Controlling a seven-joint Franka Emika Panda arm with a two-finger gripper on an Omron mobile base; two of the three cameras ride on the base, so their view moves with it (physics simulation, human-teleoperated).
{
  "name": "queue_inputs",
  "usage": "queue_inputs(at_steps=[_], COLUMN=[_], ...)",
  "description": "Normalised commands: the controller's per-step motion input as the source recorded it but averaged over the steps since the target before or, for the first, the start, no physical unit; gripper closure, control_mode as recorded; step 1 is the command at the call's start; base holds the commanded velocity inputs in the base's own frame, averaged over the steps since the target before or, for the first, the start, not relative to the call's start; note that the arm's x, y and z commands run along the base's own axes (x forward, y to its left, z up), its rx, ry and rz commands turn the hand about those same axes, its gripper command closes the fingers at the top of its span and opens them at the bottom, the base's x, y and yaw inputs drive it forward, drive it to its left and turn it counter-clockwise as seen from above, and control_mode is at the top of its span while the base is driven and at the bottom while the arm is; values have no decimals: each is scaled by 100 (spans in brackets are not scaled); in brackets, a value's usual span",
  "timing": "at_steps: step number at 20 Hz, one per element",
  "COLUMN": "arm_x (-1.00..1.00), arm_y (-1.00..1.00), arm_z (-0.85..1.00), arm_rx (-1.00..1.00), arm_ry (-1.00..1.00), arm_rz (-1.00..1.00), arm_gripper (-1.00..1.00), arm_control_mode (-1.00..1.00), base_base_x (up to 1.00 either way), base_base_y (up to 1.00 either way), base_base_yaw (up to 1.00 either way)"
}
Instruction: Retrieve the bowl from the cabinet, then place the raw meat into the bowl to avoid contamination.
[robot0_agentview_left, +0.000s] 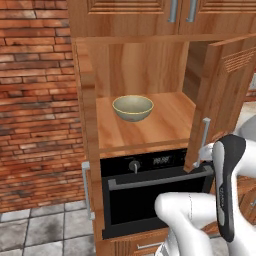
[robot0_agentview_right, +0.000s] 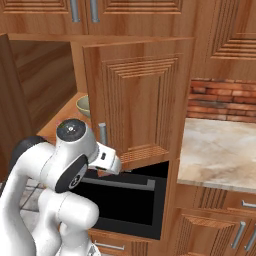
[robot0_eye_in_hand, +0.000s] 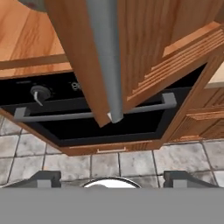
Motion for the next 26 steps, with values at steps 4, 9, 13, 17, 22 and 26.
queue_inputs(at_steps=[4, 9, 13, 17, 22, 26], arm_x=[-29, -8, -4, 7, 26, 37], arm_y=[32, 54, 65, 58, 48, 24], arm_z=[13, 6, 0, 4, 8, 2], arm_rx=[-12, -26, -38, -30, -23, -18], arm_ry=[-2, 0, 0, 3, 9, 13], arm_rz=[0, -1, 0, 1, 4, 4], arm_gripper=[-100, -100, -100, -100, -100, -100], arm_control_mode=[-100, -100, -100, -100, -100, -100], base_base_x=[0, 0, 0, 0, 0, 0], base_base_y=[0, 0, 0, 0, 0, 0], base_base_yaw=[0, 0, 0, 0, 0, 0])
